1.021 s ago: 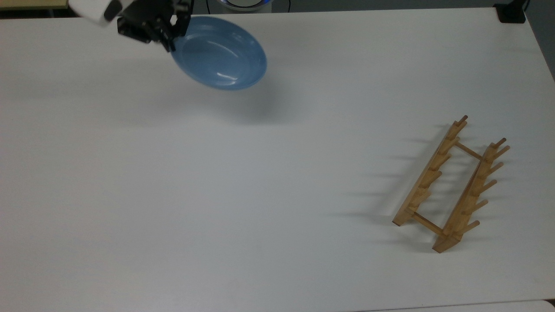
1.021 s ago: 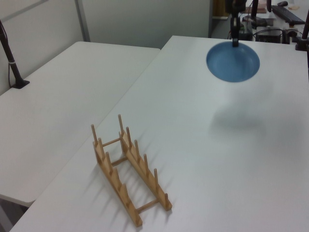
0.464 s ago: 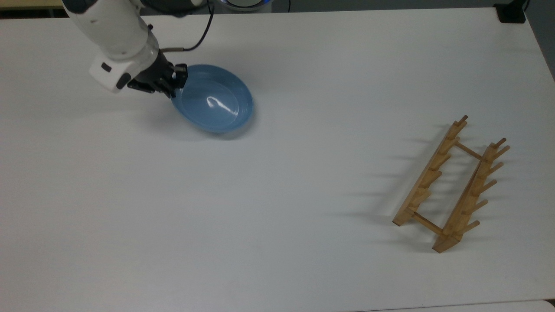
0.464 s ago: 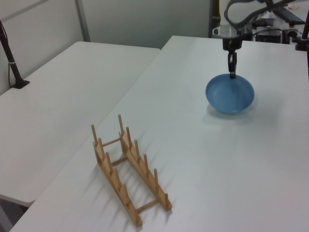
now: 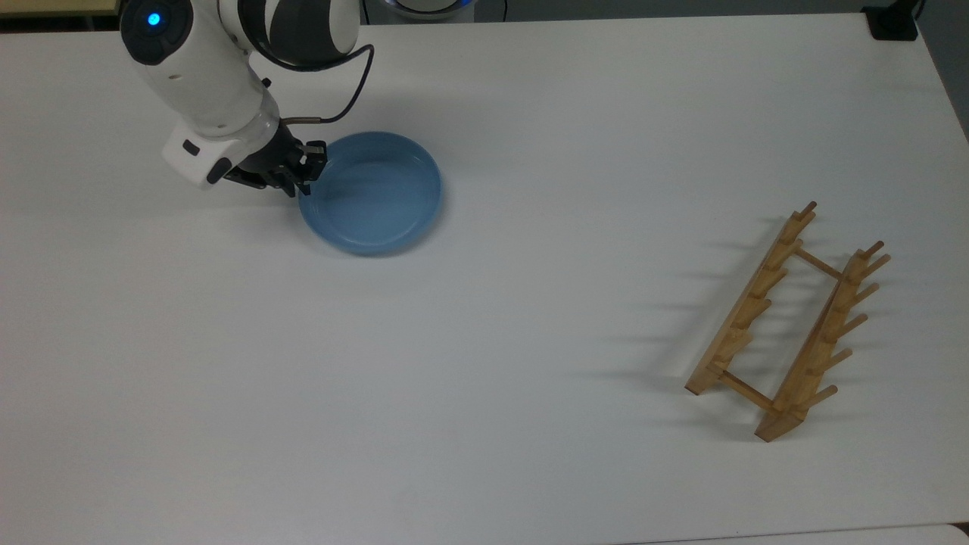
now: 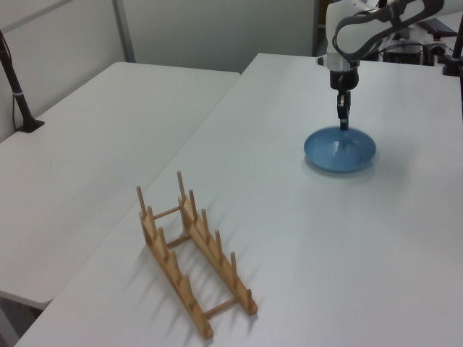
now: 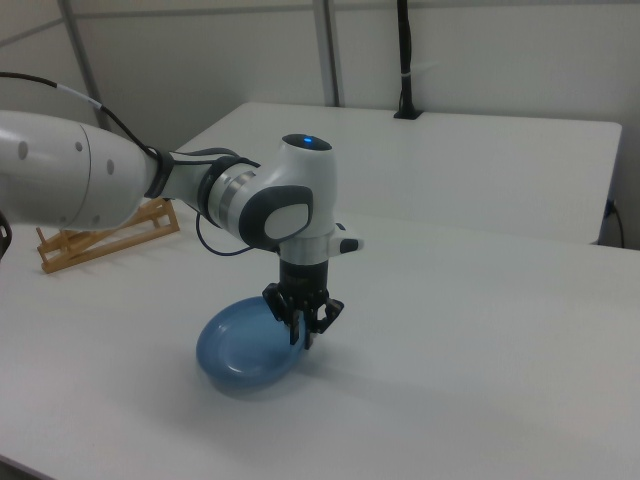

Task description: Pick plate from plate rack

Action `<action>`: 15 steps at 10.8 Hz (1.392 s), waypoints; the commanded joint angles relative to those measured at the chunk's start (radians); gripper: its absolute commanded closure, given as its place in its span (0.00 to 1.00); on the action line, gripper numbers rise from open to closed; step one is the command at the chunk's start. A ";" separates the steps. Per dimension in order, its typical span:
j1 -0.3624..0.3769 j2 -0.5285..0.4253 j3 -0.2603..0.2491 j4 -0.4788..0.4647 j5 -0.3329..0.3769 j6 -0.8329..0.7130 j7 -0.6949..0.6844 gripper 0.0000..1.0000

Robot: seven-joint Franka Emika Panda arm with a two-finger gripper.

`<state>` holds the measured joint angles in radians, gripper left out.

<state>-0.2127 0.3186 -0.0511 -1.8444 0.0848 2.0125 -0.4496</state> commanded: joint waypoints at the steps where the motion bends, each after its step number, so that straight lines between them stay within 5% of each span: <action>1: -0.016 -0.047 -0.003 0.023 0.023 -0.001 0.011 0.00; 6: 0.038 -0.232 0.008 0.164 0.019 -0.231 0.413 0.00; 8: 0.094 -0.306 0.010 0.209 0.021 -0.418 0.546 0.00; 12: 0.240 -0.381 0.007 0.231 0.006 -0.511 0.820 0.00; 13: 0.255 -0.383 0.008 0.231 -0.014 -0.506 0.810 0.00; 15: 0.253 -0.378 0.008 0.228 -0.063 -0.429 0.533 0.00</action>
<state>0.0316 -0.0585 -0.0313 -1.6175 0.0627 1.5290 0.3071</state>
